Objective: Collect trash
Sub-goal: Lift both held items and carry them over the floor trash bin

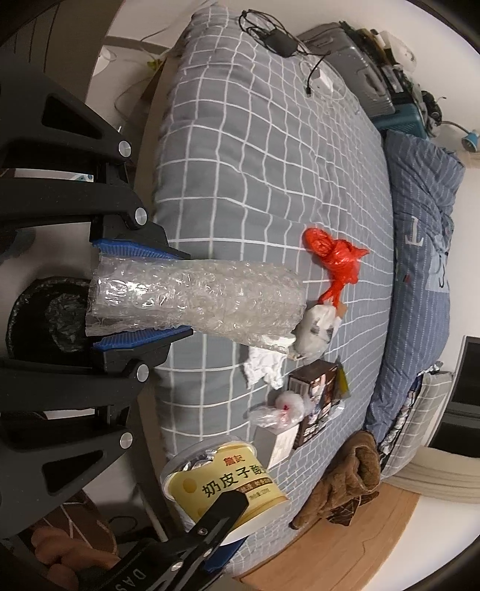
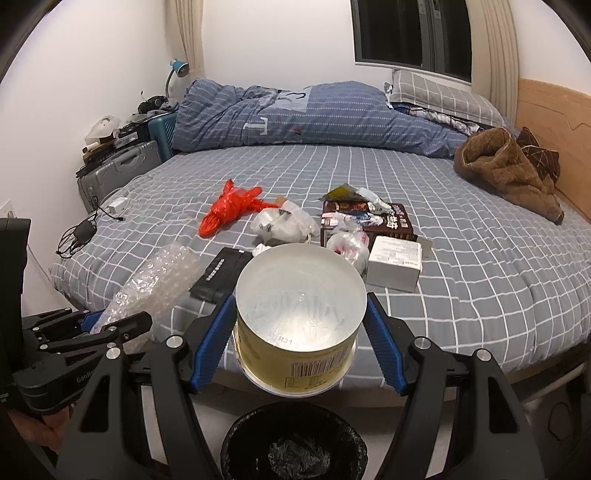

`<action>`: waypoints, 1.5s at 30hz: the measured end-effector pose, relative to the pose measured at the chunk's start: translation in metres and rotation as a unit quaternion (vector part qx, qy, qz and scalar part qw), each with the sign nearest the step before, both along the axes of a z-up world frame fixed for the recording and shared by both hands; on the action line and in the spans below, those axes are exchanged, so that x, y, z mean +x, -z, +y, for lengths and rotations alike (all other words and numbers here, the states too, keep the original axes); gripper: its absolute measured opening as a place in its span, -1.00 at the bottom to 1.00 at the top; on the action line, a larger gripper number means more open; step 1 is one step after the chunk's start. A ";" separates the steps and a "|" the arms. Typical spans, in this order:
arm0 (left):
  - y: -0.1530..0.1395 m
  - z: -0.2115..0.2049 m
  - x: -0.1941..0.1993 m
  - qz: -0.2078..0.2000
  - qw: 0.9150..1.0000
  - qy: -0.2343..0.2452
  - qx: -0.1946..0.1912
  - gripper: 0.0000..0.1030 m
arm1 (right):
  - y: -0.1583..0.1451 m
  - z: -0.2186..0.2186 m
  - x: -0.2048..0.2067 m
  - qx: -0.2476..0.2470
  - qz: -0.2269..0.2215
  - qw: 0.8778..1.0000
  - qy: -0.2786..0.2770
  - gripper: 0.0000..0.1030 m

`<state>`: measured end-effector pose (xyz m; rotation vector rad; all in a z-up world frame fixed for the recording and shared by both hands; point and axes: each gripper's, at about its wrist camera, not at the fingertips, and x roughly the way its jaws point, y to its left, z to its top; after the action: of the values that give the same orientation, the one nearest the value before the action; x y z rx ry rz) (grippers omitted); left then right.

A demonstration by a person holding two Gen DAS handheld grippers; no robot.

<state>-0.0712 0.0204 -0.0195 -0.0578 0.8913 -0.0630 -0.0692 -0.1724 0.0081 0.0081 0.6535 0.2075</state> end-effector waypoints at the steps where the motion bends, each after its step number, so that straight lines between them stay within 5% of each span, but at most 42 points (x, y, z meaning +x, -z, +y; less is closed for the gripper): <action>1: 0.001 0.000 -0.003 0.000 1.000 0.000 0.001 -0.36 | 0.000 0.001 -0.003 0.000 0.001 1.000 0.000 0.30; 32: 0.024 0.002 -0.085 0.048 0.998 -0.021 0.017 -0.36 | 0.020 -0.001 -0.075 -0.001 0.059 0.998 0.001 0.30; 45: 0.091 -0.003 -0.073 0.102 0.995 -0.008 0.005 -0.36 | 0.091 -0.003 -0.060 -0.012 0.138 0.990 0.004 0.30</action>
<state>-0.1442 0.0179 -0.1104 -0.0630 1.0946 -0.0386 -0.1297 -0.1759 -0.0832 0.0171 0.9308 0.1923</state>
